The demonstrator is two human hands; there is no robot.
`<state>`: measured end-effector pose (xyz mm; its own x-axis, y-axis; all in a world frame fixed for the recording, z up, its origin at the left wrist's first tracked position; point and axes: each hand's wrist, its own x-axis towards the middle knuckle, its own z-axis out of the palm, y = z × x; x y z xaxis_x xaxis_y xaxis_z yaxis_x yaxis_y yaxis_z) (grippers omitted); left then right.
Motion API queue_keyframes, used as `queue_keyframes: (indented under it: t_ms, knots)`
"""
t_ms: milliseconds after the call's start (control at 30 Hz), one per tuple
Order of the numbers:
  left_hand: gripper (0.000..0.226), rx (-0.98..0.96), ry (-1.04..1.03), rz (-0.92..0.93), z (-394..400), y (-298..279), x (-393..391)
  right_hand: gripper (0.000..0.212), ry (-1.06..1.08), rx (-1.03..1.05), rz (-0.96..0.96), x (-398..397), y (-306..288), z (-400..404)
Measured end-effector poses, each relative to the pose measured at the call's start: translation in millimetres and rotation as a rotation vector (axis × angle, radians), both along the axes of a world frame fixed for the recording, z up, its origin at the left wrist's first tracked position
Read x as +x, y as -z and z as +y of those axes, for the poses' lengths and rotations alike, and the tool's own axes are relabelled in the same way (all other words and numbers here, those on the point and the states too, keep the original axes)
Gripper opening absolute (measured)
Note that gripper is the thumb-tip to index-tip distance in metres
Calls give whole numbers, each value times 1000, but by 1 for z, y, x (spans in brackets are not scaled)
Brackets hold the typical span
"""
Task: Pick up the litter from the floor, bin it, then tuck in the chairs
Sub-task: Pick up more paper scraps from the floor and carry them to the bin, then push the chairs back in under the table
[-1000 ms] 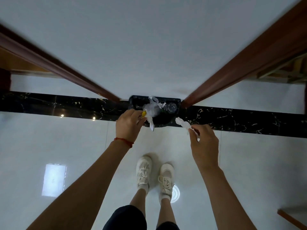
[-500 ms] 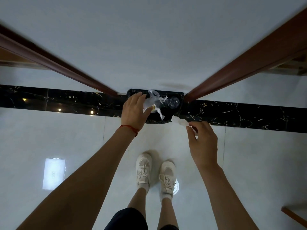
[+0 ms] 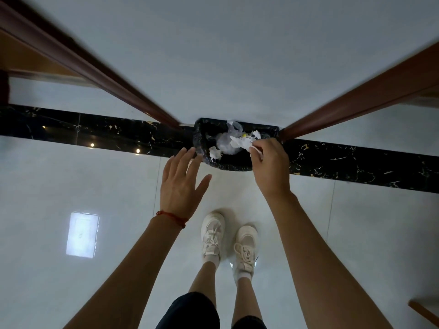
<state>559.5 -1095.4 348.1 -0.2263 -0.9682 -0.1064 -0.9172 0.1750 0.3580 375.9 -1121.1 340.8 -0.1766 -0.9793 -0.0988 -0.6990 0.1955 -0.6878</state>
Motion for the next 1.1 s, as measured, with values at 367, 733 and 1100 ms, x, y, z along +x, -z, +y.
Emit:
queue_keyframes:
  t_ms: [367,733,1100]
  knots:
    - [47,31,-19,-18,2,-20,10,39,-44,17,170,-13,-9,4]
    - [53,86,48,-74,22,-104,0,51,-32,164,300,-49,-93,80]
    - [70,121,319,-101,35,-196,-11,51,343,247,286,-61,-187,183]
